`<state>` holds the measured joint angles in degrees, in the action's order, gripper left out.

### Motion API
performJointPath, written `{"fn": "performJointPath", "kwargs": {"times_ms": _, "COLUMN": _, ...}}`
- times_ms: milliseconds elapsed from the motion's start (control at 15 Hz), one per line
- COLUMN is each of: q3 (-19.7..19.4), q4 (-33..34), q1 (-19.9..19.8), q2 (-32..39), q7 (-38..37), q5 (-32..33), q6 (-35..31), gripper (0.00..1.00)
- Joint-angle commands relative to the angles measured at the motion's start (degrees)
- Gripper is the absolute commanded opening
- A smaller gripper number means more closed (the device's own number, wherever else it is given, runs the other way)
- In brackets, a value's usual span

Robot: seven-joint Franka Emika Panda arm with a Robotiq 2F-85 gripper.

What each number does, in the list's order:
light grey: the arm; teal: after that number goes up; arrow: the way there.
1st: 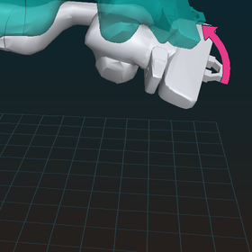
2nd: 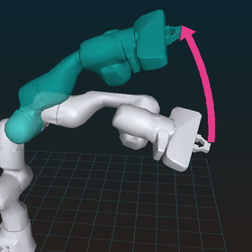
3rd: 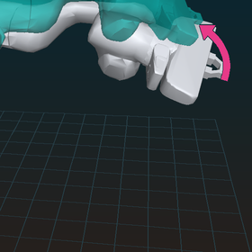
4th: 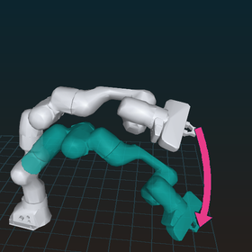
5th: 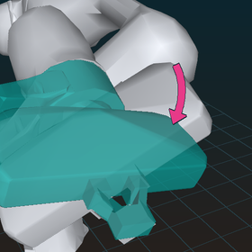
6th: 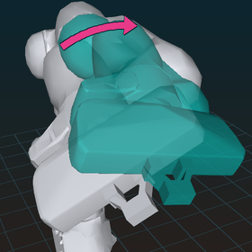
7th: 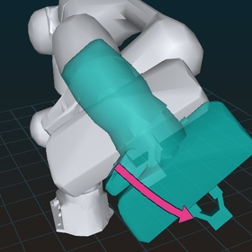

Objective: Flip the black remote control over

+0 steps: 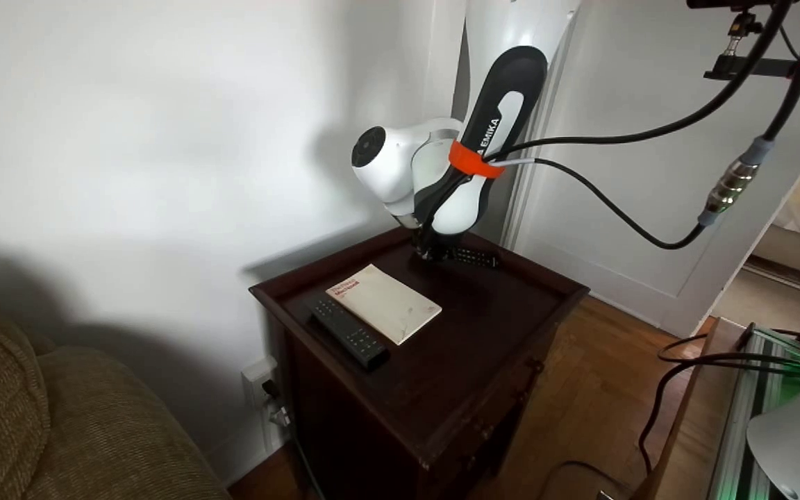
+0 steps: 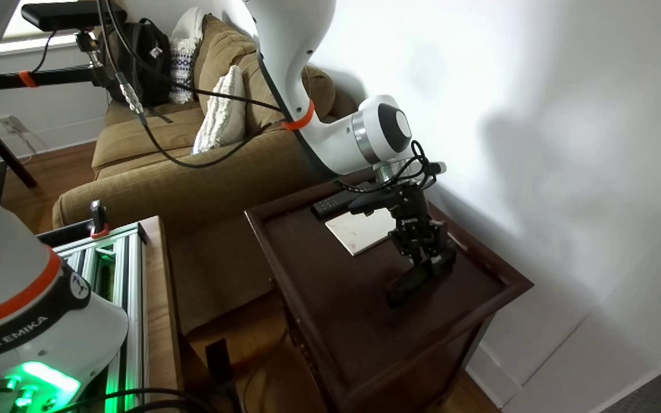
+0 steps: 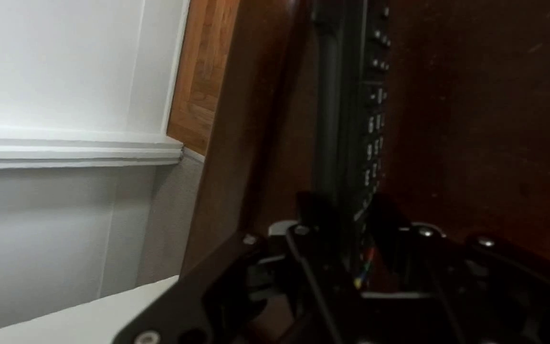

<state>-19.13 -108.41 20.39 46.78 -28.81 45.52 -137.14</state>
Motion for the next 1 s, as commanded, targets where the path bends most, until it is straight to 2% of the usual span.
{"fn": "performJointPath", "kwargs": {"times_ms": 0, "q3": 1.41, "q4": 3.47, "q1": -1.02, "q2": 3.32, "q7": -4.1, "q5": 4.06, "q6": 1.65, "gripper": 0.1}}
{"fn": "performJointPath", "kwargs": {"times_ms": 467, "q3": 4.07, "q4": 5.97, "q1": -2.93, "q2": 4.99, "q7": -4.5, "q5": 3.72, "q6": 3.35, "gripper": 0.1}}
{"fn": "performJointPath", "kwargs": {"times_ms": 533, "q3": 4.43, "q4": 6.03, "q1": -3.29, "q2": 4.7, "q7": -4.43, "q5": 3.48, "q6": 3.14, "gripper": 0.6}}
{"fn": "performJointPath", "kwargs": {"times_ms": 600, "q3": 5.12, "q4": 5.97, "q1": -4.11, "q2": 4.25, "q7": -3.81, "q5": 2.82, "q6": 2.6, "gripper": 0.62}}
{"fn": "performJointPath", "kwargs": {"times_ms": 933, "q3": 7.92, "q4": 5.76, "q1": -7.9, "q2": 2.84, "q7": -2.55, "q5": 0.55, "q6": 0.63, "gripper": 0.96}}
